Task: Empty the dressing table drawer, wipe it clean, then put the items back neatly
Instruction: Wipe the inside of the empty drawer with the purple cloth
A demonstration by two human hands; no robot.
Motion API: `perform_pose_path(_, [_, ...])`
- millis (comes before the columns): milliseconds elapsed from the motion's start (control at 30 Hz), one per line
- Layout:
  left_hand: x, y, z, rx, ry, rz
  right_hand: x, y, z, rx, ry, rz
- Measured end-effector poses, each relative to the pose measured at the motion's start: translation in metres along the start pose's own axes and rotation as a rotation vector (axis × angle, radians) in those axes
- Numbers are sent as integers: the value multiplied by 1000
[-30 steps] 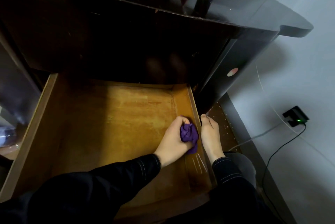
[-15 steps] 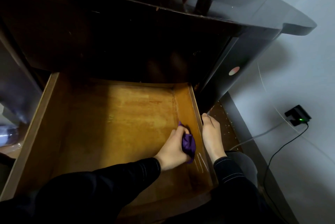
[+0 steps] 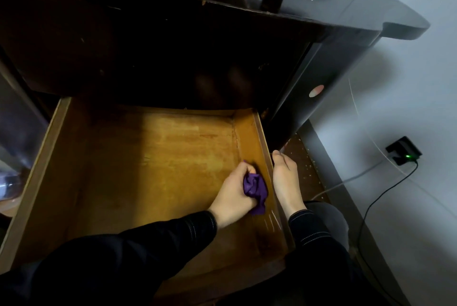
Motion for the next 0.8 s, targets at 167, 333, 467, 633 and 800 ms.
perform_pose_path(167, [11, 7, -11, -75, -105, -141, 0, -1, -1, 37, 0, 2])
perform_pose_path(333, [4, 4, 13, 89, 6, -34, -1, 0, 1, 17, 8, 6])
perform_pose_path(467, [9, 1, -7, -82, 8, -12, -1, -1, -1, 25, 18, 1])
perform_pose_path(633, [18, 10, -10, -105, -59, -165, 0, -2, 0, 24, 18, 6])
perform_pose_path(800, [5, 4, 13, 126, -21, -14, 0, -1, 1, -9, 25, 23])
Point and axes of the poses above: each hand's wrist, its own x-axis away from the middle knuckle, its own y-axis out of the palm, z = x × y, the point moved 5 cm from there along -x, towards the middle knuckle, and after that the axes turned 6 degrees about z, right-handed, at the moved point
